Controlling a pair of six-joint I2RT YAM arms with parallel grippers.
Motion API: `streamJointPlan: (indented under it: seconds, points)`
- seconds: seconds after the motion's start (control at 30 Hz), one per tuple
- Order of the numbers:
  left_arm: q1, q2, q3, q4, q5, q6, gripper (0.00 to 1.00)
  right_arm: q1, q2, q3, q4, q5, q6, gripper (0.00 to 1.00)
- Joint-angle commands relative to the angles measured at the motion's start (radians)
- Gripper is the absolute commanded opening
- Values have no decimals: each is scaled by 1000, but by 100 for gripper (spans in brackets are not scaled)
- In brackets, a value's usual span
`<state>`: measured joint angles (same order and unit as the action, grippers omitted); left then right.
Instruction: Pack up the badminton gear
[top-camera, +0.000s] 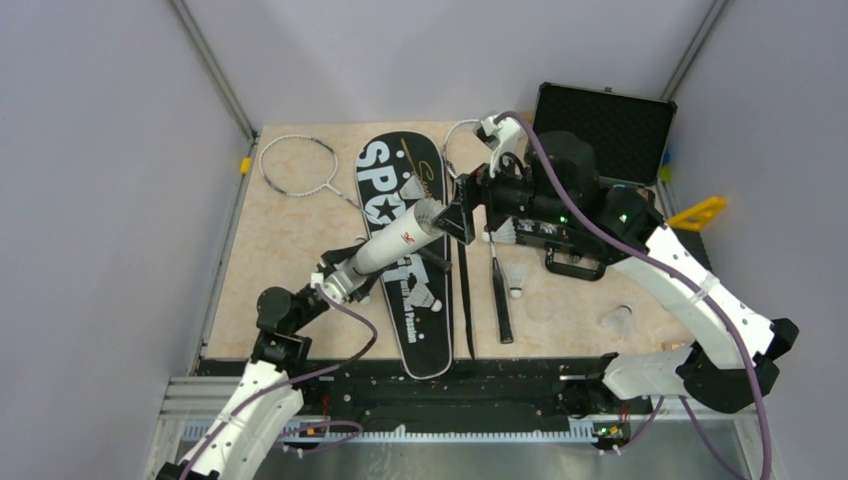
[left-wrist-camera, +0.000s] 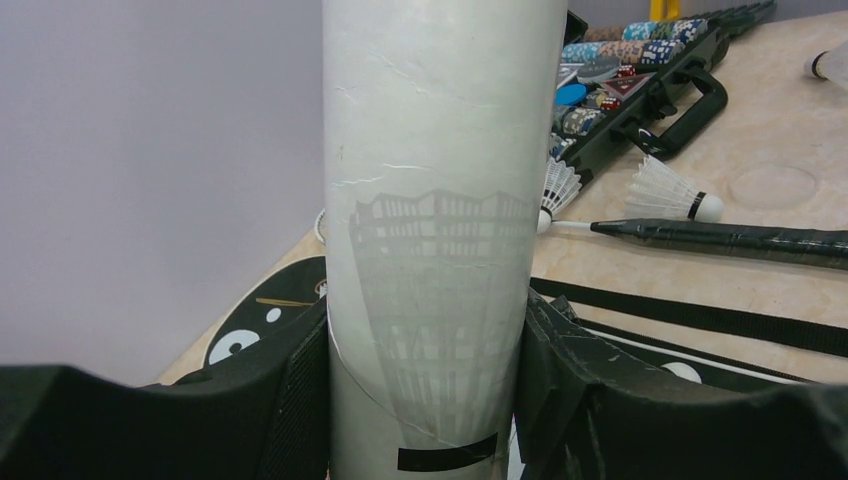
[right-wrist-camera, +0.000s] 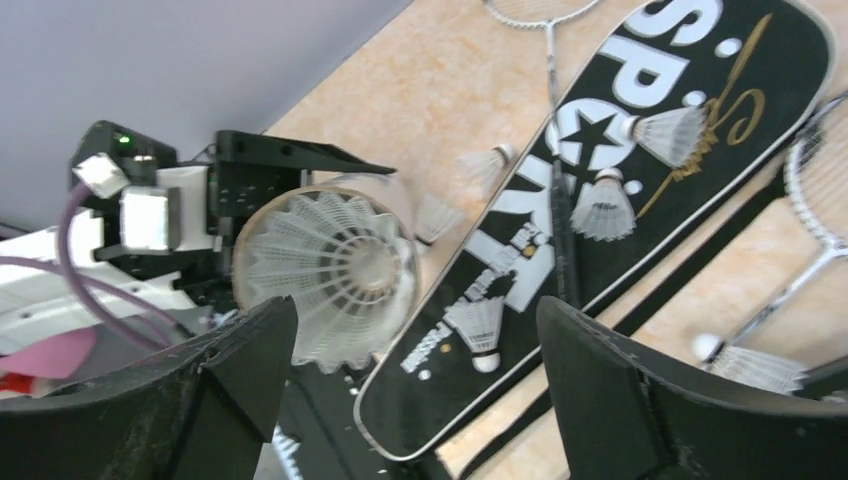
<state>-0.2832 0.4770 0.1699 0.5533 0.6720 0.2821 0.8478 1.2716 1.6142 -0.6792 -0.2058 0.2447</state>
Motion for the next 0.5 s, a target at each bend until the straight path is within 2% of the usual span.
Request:
streamJointPlan:
  seconds: [0.0,0.23,0.47]
  points:
    - [-1,-21,3,109,5,-16,35,-7,-19,47,-56,108,-19,97]
    - [-1,-29,-3,112,27,-14,36,-7,106,60,-57,27,3,99]
    - [-1,-42,-9,125,13,-28,36,-1,253,169,-40,-48,-36,99]
